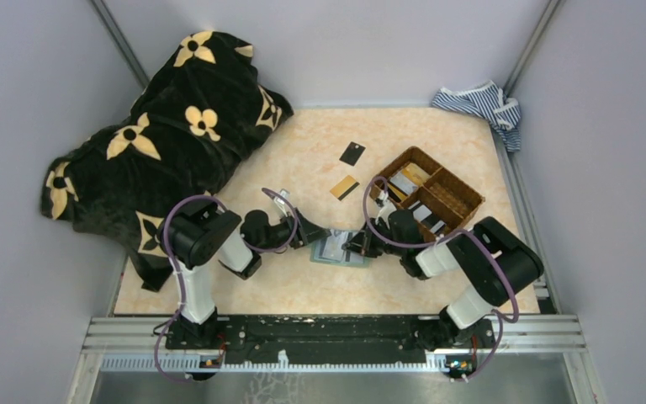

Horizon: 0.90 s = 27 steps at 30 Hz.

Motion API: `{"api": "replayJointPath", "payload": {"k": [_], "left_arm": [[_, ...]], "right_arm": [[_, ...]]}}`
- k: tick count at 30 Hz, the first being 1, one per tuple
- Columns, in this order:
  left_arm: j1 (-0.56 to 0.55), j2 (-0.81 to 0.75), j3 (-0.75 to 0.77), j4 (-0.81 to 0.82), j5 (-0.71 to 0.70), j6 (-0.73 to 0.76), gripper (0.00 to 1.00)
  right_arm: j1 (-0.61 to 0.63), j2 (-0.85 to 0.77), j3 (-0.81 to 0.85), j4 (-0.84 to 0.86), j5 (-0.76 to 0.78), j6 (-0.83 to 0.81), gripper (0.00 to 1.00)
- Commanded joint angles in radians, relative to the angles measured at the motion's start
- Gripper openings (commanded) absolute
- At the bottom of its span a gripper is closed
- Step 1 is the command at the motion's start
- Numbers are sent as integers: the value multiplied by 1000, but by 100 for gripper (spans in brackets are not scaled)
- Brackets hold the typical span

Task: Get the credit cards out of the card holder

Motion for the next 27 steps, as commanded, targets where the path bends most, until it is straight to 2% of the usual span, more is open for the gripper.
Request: {"api": "replayJointPath", "payload": {"k": [1, 9, 20, 27], "left_arm": [[-4, 37, 5, -43, 3, 3, 62], [3, 29, 1, -38, 4, -3, 62], [4, 34, 7, 24, 27, -9, 64], [3, -12, 14, 14, 35, -1, 69]], "right_arm": [[-1, -58, -21, -17, 12, -58, 0], [-17, -160, -47, -149, 42, -119, 0], [-30, -549, -40, -563, 177, -253, 0], [-42, -690, 26, -716, 184, -292, 0]]}}
